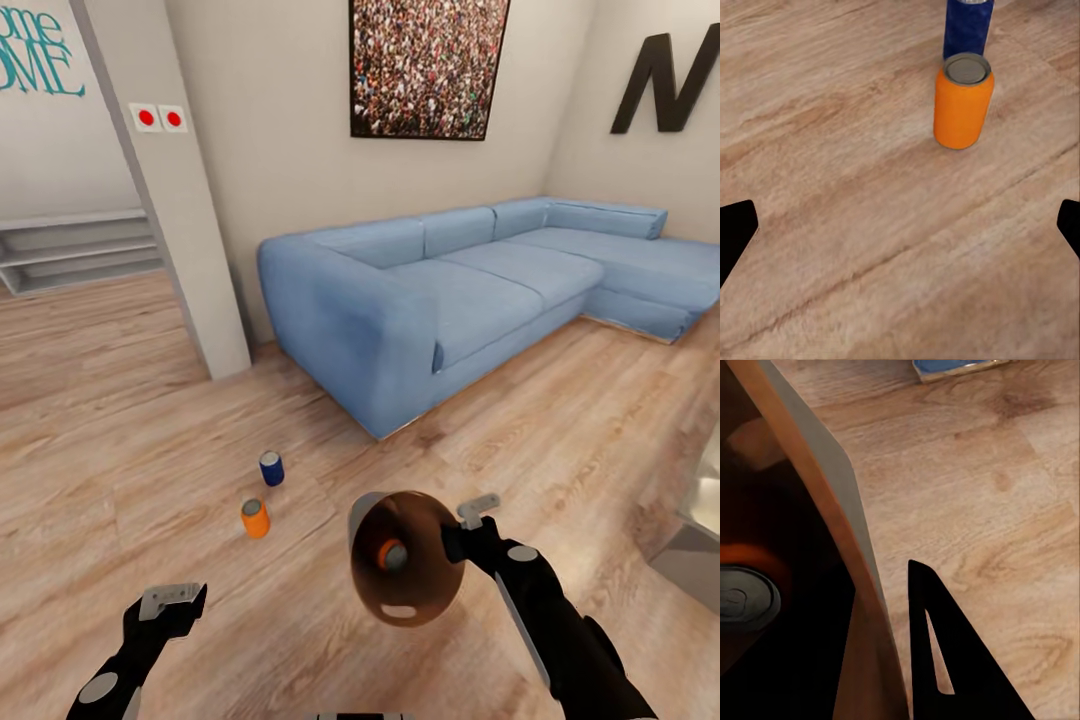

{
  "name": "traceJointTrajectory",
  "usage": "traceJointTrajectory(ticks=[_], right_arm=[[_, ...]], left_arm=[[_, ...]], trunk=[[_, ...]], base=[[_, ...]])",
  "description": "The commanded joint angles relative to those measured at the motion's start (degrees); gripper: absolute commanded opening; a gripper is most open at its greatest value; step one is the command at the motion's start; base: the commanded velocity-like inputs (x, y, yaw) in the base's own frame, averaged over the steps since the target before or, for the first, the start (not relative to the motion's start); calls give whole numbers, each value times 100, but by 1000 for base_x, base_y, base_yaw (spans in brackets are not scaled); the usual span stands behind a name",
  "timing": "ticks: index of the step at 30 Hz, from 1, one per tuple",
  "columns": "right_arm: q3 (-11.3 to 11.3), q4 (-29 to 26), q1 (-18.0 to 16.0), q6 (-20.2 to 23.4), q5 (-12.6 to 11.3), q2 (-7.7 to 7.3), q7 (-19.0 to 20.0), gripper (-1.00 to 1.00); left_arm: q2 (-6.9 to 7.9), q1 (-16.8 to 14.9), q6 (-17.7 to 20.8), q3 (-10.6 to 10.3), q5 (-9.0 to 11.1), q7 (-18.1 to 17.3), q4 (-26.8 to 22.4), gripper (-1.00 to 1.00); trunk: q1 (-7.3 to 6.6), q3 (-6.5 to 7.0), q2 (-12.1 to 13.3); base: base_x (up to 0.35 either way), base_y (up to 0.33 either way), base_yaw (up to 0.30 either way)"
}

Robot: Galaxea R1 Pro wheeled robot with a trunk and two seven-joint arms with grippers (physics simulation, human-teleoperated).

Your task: Put the three can of soda from the living room inside the tash can in the kitchen.

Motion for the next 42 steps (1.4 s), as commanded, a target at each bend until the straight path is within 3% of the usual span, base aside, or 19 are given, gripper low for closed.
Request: traceJointTrajectory(ticks=[1,7,14,30,33,34,36,37,42], right_arm=[[3,-2,14,-12,-58,3,31,-100],[11,19,112,-70,-78,80,20,-100],[-22,22,123,-77,-352,116,21,-100],[-69,25,124,-77,-423,117,11,-100],[-291,95,129,-77,-425,81,7,-100],[-543,191,143,-84,-425,71,15,-100],[-813,260,157,-110,-422,70,23,-100],[-1151,327,215,-158,-424,63,37,-100],[-1455,492,364,-399,-424,46,43,-100]], left_arm=[[0,0,0,0,0,0,0,100],[0,0,-3,1,0,0,0,100],[0,0,1,-1,0,0,0,100],[0,0,16,0,-2,-6,1,100],[0,0,43,-14,-12,-14,0,100],[0,0,53,-20,-17,-15,0,100],[0,0,60,-25,-21,-16,-2,100],[0,0,70,-29,-23,-17,-1,100],[0,0,77,-37,-26,-28,-6,100]], trunk=[[-1,1,0],[-1,1,0],[-1,4,0],[-1,50,0],[-1,57,0],[-1,58,0],[-1,60,0],[-1,60,0],[-1,61,0]], base=[[212,149,-1],[204,145,-133],[104,71,-236],[23,69,-249],[116,269,-249],[131,284,-249],[136,288,-249],[144,294,-250],[148,297,-250]])
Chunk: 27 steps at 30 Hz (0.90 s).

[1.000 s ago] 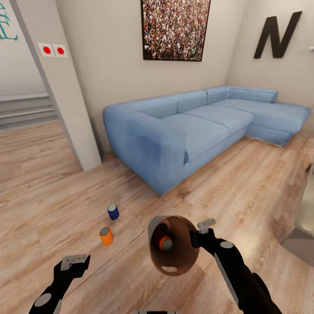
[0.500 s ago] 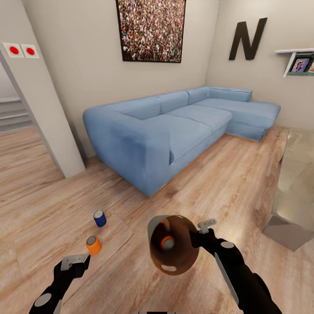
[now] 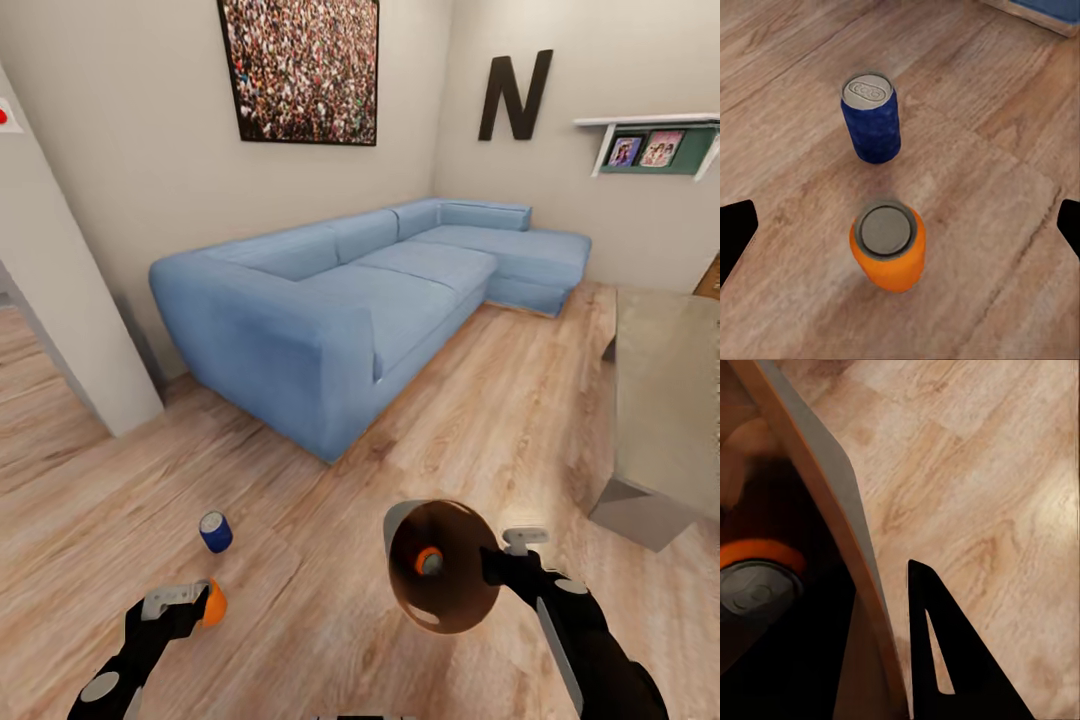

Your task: Put the three can of soda from the living room inside the tash can in the kitchen.

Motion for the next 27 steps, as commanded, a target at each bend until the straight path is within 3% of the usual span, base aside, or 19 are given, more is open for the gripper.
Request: traceJointTrajectory(ticks=[1,3,9,16,27], right_arm=[[-31,22,12,-51,-32,-1,33,-100],[-280,84,56,-194,-33,3,36,-100],[-584,155,136,-257,-35,15,40,-100],[-635,220,155,-268,-35,24,41,-100],[-638,262,156,-351,-34,37,41,-100]], left_arm=[[0,0,0,-1,0,-2,-4,100],[2,0,6,-10,-1,-12,-22,100],[4,0,7,-14,-1,-16,-32,100],[0,0,3,-15,-2,-16,-22,100],[1,0,-6,-15,3,-8,-6,100]], trunk=[[0,0,0],[0,0,0],[0,1,0],[0,1,0],[0,1,0]], base=[[150,298,-250],[151,299,-250],[152,299,-250],[155,217,-227],[-7,-45,-22]])
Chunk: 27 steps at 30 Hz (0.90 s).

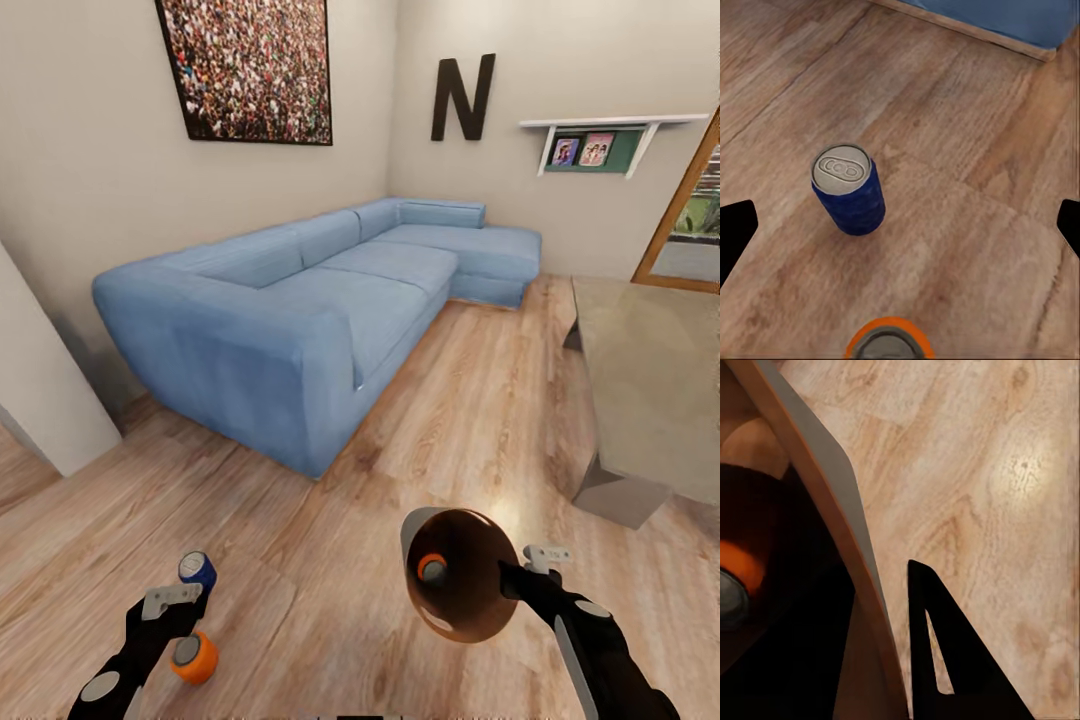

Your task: Put the three can of soda from the living room inside the tash can in the kitchen.

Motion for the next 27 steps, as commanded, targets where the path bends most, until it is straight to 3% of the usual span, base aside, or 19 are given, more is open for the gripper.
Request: traceJointTrajectory(ticks=[1,11,18,27], right_arm=[[2,33,-2,-92,-77,3,39,-100],[10,163,-2,-338,-77,12,39,-100],[11,174,-2,-346,-77,15,39,-100],[11,225,-2,-347,-78,20,39,-100]], left_arm=[[-1,0,0,0,1,0,2,100],[6,0,1,0,3,1,12,100],[6,0,7,0,-10,-4,13,100],[6,0,8,0,-13,-8,13,100]], trunk=[[-1,1,0],[-1,1,0],[-1,1,0],[-1,1,0]], base=[[-134,-216,-1],[-116,-134,0],[35,222,-8],[100,245,-210]])
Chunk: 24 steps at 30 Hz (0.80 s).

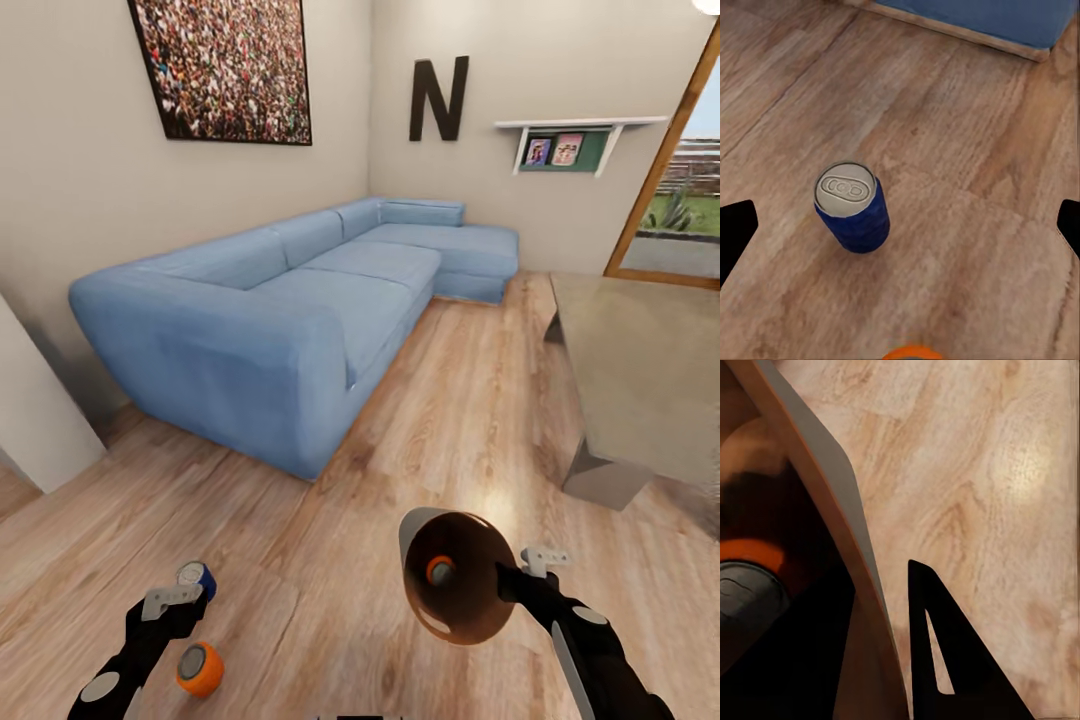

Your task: Put the three can of soda from the living room inside the tash can in the kitchen.

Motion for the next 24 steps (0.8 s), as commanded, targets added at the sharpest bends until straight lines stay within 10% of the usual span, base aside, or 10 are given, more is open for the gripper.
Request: traceJointTrajectory(ticks=[1,24], right_arm=[[0,-5,-3,6,-61,3,38,-100],[8,22,-3,5,-61,15,38,-100]], left_arm=[[0,0,0,0,0,0,0,100],[1,-18,463,-23,-48,-20,8,100]], trunk=[[-1,2,0],[-1,36,0]], base=[[101,122,-244],[27,13,-119]])
